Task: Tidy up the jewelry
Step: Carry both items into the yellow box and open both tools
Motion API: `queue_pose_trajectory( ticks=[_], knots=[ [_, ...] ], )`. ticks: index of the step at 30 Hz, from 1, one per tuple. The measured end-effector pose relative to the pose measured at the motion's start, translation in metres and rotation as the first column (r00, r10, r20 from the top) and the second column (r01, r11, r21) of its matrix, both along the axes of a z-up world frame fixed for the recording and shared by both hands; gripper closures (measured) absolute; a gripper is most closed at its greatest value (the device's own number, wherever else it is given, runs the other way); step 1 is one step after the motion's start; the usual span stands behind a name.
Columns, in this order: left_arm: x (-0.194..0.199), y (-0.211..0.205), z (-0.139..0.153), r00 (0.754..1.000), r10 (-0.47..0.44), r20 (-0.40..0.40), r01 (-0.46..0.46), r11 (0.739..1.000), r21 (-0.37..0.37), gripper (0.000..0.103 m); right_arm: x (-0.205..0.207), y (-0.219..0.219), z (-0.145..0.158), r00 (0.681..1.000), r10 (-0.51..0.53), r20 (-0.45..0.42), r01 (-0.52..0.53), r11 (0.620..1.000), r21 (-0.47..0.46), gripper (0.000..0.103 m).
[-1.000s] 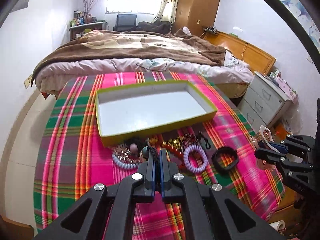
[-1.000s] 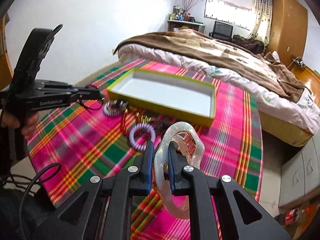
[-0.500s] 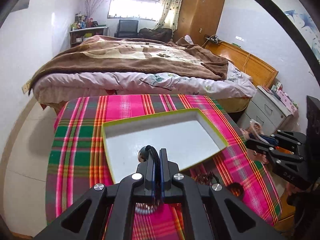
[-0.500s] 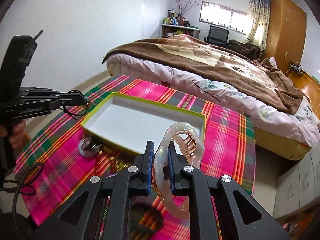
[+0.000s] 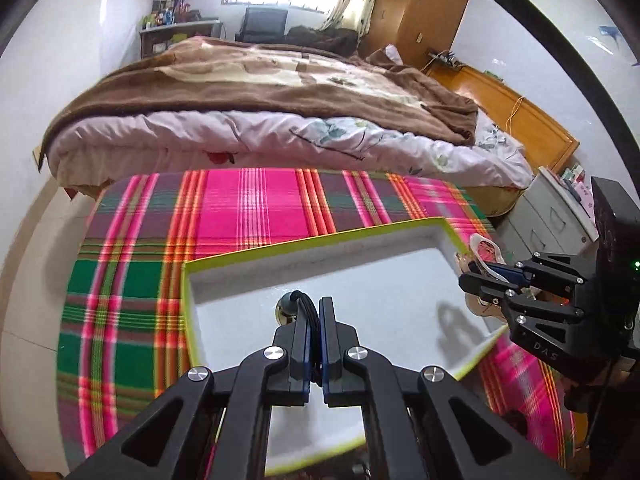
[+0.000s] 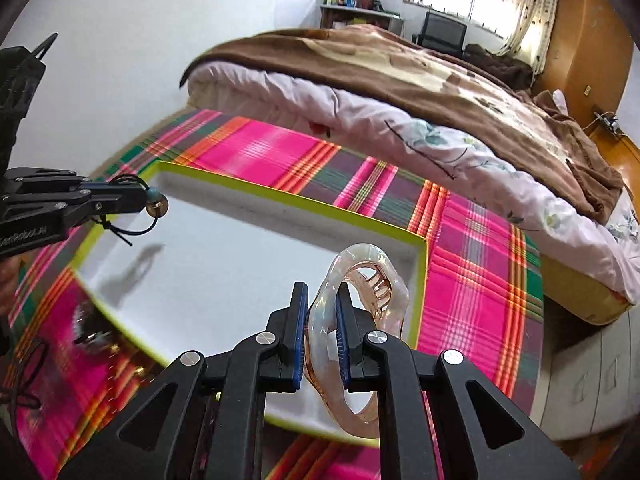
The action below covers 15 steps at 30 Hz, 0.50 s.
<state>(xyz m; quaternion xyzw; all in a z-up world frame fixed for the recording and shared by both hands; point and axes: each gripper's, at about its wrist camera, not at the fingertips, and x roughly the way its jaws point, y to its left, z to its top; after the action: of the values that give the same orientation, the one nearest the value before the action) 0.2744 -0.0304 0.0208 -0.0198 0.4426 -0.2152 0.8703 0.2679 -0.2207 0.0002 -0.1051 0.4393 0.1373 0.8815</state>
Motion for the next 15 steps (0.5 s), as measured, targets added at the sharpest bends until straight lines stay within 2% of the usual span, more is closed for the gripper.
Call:
queue_pose_trajectory(
  ticks=[8,15],
  knots=[
    [0.021,-0.009,-0.025,0.999,0.015,-0.039,-0.013,0.999,0.033,0.1,0.021,0.008,-0.016,0.999,0.005,-0.039,-0.007,0.998,-0.055,0.09],
    [0.027,-0.009,-0.039,0.997,0.026,-0.077,-0.022,0.998,0.05,0.1,0.027,0.013,-0.023,0.998,0.014,-0.056,-0.018,0.998,-0.061,0.089]
  ],
)
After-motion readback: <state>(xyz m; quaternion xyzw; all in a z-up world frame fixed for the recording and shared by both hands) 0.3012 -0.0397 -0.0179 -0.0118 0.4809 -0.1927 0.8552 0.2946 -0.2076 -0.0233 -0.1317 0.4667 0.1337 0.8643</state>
